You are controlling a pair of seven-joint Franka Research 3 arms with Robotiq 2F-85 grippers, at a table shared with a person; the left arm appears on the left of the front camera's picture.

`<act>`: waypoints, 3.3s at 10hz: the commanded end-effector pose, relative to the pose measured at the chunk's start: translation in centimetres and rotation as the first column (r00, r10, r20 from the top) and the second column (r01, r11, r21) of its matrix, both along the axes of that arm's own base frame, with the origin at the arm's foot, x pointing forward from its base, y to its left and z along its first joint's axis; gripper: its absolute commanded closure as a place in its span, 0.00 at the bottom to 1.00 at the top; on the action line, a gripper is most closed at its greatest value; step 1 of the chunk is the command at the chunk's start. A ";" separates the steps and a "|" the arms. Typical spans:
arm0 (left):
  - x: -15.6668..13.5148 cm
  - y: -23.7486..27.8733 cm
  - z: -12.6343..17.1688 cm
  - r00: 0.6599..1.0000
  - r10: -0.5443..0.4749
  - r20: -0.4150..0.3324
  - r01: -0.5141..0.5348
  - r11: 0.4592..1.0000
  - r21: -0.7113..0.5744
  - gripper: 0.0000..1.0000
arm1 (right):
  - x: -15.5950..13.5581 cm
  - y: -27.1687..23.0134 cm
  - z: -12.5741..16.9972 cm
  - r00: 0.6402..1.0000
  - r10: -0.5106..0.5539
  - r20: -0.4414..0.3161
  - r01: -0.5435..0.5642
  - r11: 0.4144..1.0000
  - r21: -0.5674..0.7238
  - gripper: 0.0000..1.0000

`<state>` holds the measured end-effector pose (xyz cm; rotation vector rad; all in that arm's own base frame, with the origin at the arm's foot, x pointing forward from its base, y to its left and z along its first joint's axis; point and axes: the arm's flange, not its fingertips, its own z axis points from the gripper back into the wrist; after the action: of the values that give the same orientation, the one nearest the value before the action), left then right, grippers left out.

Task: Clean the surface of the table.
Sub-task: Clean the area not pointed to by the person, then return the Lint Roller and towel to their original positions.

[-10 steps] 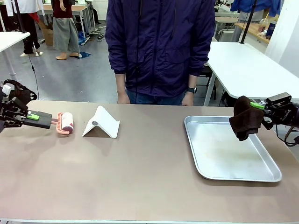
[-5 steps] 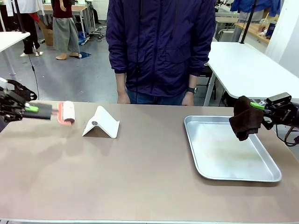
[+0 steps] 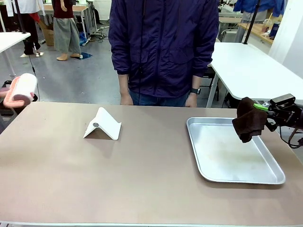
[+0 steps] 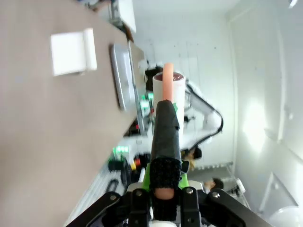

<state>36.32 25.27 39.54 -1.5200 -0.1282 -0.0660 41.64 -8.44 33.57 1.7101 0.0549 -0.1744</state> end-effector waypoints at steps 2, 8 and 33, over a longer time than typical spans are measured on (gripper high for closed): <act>-5.2 1.0 -0.9 0.981 -0.189 0.042 0.184 0.977 0.105 0.78 | 0.4 0.0 0.7 1.000 0.003 -0.001 -0.003 1.000 0.021 0.89; -3.7 0.6 -0.9 0.989 -0.146 -0.025 0.147 0.987 0.069 0.78 | 0.4 0.0 0.7 1.000 0.003 -0.001 -0.003 1.000 0.021 0.89; 9.6 -33.9 9.3 0.988 -0.026 -0.152 0.109 0.813 0.572 0.78 | 7.6 34.0 3.8 0.975 0.003 -0.220 -0.146 0.759 -0.635 0.89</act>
<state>44.27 -8.37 48.96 -0.9494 0.0188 -0.0721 47.91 25.23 36.93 1.0160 0.1510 -0.2537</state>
